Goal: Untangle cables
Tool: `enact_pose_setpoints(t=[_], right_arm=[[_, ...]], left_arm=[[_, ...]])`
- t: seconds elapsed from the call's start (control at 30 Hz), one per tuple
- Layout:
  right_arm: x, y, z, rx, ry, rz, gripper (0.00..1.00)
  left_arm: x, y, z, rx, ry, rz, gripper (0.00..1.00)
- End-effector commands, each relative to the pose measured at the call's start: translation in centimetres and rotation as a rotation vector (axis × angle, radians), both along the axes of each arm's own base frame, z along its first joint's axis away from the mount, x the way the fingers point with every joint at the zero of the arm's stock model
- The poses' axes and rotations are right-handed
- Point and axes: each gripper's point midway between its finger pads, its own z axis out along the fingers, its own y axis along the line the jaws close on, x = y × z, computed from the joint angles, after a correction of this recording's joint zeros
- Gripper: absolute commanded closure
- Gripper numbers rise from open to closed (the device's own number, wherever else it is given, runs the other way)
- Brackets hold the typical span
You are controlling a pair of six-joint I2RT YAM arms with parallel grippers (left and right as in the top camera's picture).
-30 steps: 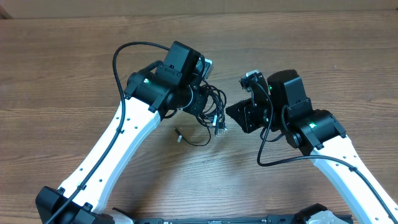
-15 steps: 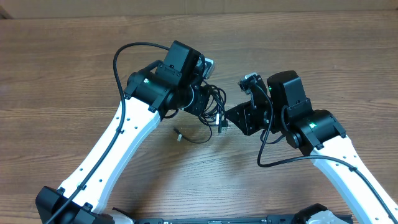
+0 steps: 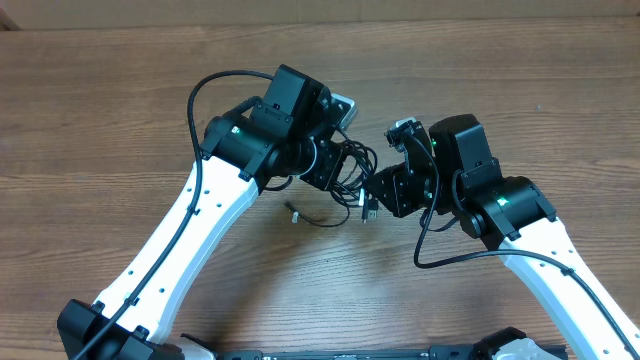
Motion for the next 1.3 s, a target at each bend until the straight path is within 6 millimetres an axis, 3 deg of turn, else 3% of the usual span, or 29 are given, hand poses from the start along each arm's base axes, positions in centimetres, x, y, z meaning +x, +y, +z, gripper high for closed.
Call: enact_pose_setpoints(t=[0.0,0.33,0.7,0.9,1.27], right_arm=[[0.6,-0.1,0.5,-0.022,-0.036,-0.012,0.75],[1.1,-0.6,-0.4,-0.058,-0.028,-0.036,0.82],[-0.1,0.9,0.3,0.025,0.007,0.038,0.84],[-0.1,0.9,0.2,0.024,0.009,0.038,0.96],[-1.2,0.3,-0.7,-0.005,0.069,0.034,0.96]], left_arm=[[-0.6,-1.1,2.0,-0.056,-0.043,-0.069,0.96],[-0.6,-1.1,2.0,-0.054,-0.046,-0.074,0.96],[-0.4,-1.2,2.1,-0.058,-0.052,-0.074,0.96],[-0.4,-1.2,2.1,-0.059,-0.052,-0.074,0.96],[-0.2,-1.7,2.7,-0.099,-0.065,-0.086,0.96]])
